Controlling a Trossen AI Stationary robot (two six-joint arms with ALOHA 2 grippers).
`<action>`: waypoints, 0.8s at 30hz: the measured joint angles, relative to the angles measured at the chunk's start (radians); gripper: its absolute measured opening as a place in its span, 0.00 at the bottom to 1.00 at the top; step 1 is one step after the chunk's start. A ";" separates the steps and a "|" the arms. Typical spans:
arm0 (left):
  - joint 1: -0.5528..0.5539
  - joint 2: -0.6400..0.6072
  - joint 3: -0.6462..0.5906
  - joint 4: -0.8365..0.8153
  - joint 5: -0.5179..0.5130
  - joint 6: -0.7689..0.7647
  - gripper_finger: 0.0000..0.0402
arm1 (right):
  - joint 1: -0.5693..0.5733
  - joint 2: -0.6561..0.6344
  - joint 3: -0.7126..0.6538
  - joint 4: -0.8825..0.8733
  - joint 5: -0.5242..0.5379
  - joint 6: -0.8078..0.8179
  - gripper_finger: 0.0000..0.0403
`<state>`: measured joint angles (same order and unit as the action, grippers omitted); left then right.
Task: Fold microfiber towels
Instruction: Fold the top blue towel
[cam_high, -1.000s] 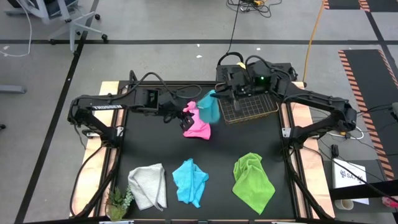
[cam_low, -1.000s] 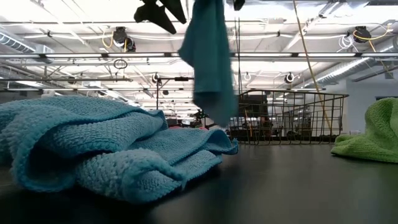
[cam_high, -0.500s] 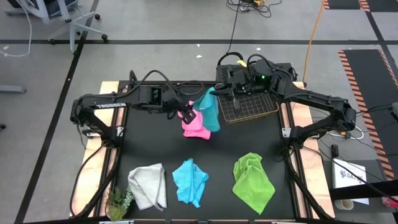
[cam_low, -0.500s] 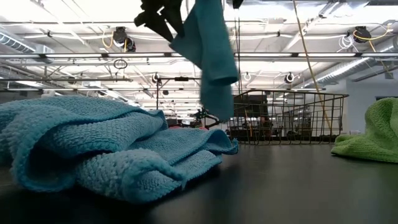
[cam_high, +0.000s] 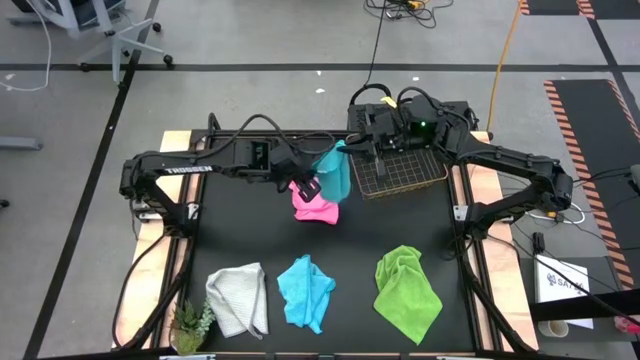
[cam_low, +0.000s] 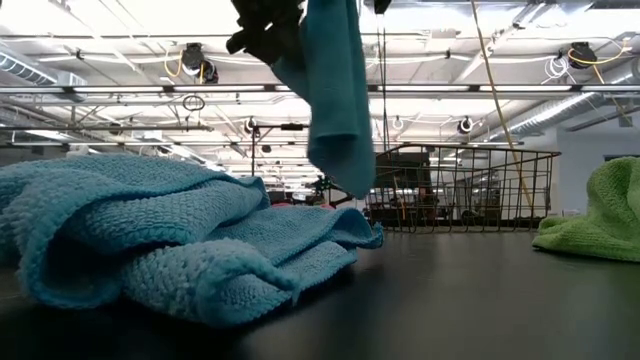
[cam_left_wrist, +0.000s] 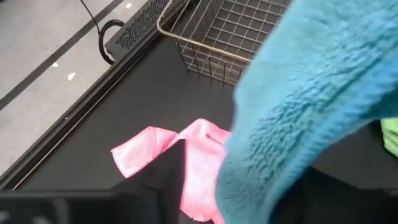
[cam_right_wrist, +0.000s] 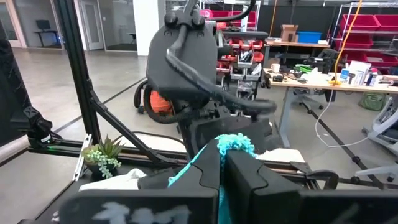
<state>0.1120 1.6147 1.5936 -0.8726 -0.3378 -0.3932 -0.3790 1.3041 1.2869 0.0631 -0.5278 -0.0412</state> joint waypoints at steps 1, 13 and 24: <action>0.000 -0.002 0.000 0.000 0.000 0.009 0.29 | 0.000 0.000 0.000 -0.003 0.000 0.004 0.00; 0.017 -0.155 0.001 -0.228 -0.073 0.014 0.01 | -0.001 0.002 0.000 -0.182 -0.197 0.126 0.00; 0.017 -0.307 0.002 -0.216 -0.192 0.033 0.01 | -0.064 0.014 0.000 -0.161 -0.187 0.066 0.00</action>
<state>0.1290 1.3081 1.5951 -1.0886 -0.5294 -0.3599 -0.4430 1.3180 1.2865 -0.0976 -0.7148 0.0245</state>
